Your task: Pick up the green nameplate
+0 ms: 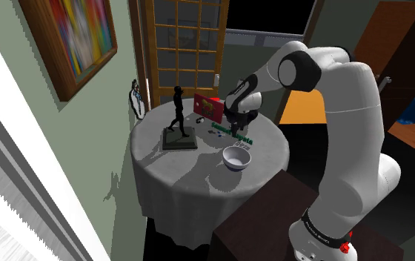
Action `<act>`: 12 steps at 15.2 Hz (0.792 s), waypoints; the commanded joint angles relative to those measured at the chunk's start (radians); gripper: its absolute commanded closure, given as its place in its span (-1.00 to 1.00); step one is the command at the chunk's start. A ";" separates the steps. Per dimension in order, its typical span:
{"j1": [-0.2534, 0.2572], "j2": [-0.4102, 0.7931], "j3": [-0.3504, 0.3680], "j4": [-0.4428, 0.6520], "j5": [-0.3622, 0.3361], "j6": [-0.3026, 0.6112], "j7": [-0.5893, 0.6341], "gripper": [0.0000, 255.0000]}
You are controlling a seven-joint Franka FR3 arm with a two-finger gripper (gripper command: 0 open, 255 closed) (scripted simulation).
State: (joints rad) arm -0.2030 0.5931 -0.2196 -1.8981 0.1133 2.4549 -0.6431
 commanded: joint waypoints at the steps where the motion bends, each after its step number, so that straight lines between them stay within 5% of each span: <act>1: -0.001 0.007 0.001 0.000 0.002 0.007 -0.001 -1.00; 2: -0.001 0.008 0.002 0.000 0.002 0.008 0.000 1.00; 12: 0.000 -0.003 -0.001 -0.001 -0.001 -0.002 0.000 1.00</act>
State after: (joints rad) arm -0.2029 0.5962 -0.2190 -1.8991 0.1141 2.4592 -0.6428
